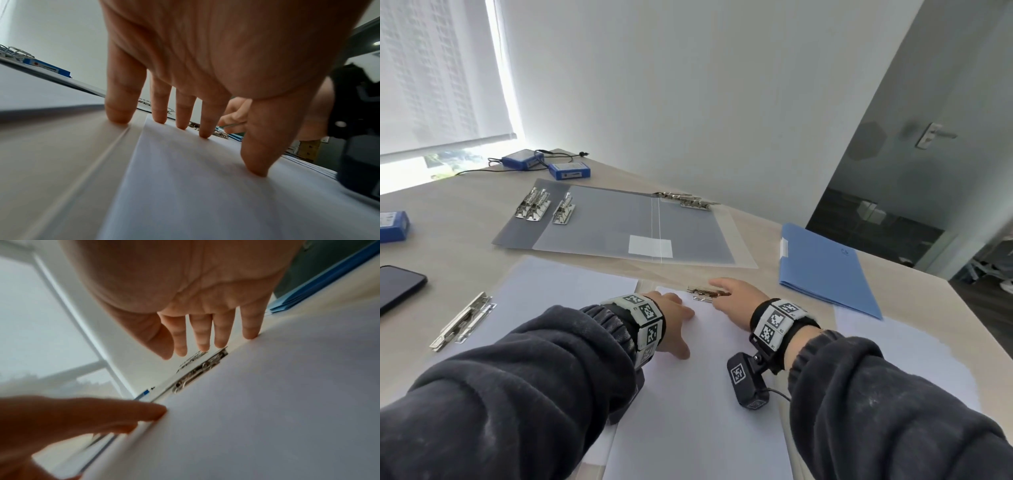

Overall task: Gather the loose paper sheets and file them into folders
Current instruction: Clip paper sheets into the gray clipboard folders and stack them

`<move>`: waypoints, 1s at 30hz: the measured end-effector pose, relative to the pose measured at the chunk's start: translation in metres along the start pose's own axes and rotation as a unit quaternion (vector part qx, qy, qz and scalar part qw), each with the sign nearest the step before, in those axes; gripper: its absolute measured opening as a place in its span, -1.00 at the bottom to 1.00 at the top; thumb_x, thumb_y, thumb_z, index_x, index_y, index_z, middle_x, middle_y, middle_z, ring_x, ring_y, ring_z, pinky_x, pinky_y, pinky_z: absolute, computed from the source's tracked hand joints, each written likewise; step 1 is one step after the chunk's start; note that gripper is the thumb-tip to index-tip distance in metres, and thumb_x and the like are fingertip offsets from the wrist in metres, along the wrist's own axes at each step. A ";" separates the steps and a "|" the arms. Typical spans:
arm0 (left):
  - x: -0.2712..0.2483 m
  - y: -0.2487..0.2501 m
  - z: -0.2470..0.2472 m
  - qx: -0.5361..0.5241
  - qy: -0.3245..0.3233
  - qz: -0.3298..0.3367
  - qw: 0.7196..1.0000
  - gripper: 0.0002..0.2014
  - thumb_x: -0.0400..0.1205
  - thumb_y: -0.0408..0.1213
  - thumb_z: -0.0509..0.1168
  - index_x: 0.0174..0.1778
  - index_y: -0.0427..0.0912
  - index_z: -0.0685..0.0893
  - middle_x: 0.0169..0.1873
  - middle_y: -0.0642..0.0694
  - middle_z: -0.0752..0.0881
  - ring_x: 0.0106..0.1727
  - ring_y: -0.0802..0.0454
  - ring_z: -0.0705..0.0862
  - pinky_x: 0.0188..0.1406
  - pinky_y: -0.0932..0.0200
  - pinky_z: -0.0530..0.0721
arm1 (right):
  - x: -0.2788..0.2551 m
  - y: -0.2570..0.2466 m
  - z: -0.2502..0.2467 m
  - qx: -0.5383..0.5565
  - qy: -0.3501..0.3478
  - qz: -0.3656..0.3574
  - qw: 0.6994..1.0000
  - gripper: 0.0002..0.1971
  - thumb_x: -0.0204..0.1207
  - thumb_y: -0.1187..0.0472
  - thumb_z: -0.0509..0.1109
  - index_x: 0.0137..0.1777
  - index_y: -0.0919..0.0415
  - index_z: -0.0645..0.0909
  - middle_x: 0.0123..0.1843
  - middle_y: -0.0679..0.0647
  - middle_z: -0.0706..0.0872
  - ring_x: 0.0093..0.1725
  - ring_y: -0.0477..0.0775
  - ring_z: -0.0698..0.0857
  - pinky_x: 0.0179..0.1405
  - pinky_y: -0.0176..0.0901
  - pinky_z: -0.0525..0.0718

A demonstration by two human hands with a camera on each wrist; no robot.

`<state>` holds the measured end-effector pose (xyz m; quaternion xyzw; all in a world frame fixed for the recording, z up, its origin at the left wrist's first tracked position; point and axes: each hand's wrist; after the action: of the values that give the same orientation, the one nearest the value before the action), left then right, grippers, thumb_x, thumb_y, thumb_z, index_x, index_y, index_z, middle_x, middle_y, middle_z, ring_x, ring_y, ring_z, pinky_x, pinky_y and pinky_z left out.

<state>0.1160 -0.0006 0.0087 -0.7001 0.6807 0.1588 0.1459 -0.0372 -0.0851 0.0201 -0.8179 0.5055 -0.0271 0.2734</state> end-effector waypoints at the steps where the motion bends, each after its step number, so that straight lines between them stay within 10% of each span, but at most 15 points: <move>1: -0.001 0.000 0.000 0.001 0.000 -0.002 1.000 -0.18 0.49 0.31 0.32 0.66 0.23 0.22 0.70 0.09 0.15 0.65 -0.15 0.25 0.53 -0.27 0.38 | -0.007 0.007 -0.002 0.043 0.023 0.013 0.999 -0.49 0.66 0.18 0.28 0.62 -0.03 0.46 0.61 0.01 0.52 0.49 0.05 0.56 0.33 -0.21 0.49; 10: -0.020 0.014 0.002 -0.047 0.029 -0.031 0.998 -0.17 0.50 0.25 0.37 0.69 0.19 0.23 0.71 0.07 0.15 0.65 -0.10 0.32 0.59 -0.10 0.35 | -0.094 0.053 -0.007 0.305 0.126 0.152 0.932 -0.74 0.66 0.11 0.33 0.31 0.03 0.65 0.06 -0.12 0.65 0.08 -0.04 0.58 0.25 0.06 0.63; 22: -0.047 0.030 0.026 -0.060 0.025 -0.038 0.997 -0.10 0.30 0.28 0.50 0.57 0.13 0.40 0.45 0.04 0.48 0.42 -0.05 0.54 0.39 -0.05 0.56 | -0.126 0.058 0.011 0.392 0.087 0.212 0.891 -0.70 0.58 -0.03 0.34 0.30 -0.21 0.51 0.22 -0.07 0.58 0.26 0.08 0.57 0.04 0.07 0.72; 27: -0.050 0.028 0.027 -0.092 0.046 -0.043 0.994 -0.09 0.26 0.31 0.49 0.55 0.12 0.43 0.47 0.06 0.49 0.44 -0.02 0.54 0.40 -0.02 0.55 | -0.134 0.068 0.011 0.556 0.051 0.239 0.794 -0.76 0.60 0.13 0.39 0.15 0.26 0.66 -0.02 0.12 0.70 -0.19 0.12 0.67 -0.33 -0.16 0.59; 30: -0.056 0.025 0.026 -0.141 0.066 -0.059 0.986 -0.21 0.37 0.27 0.50 0.52 0.15 0.46 0.47 0.07 0.51 0.42 -0.01 0.55 0.35 0.08 0.55 | -0.140 0.068 0.023 0.548 -0.026 0.206 0.810 -0.67 0.57 0.10 0.47 0.24 0.28 0.65 0.25 0.17 0.73 0.13 0.29 0.75 0.00 0.13 0.76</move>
<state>0.0892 0.0604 0.0089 -0.7619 0.6167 0.1977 0.0094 -0.1528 0.0191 0.0009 -0.4096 0.5562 -0.2213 0.6884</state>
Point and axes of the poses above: each hand's wrist, its own x-axis towards the middle knuckle, its own z-axis out of the palm, y = z × x
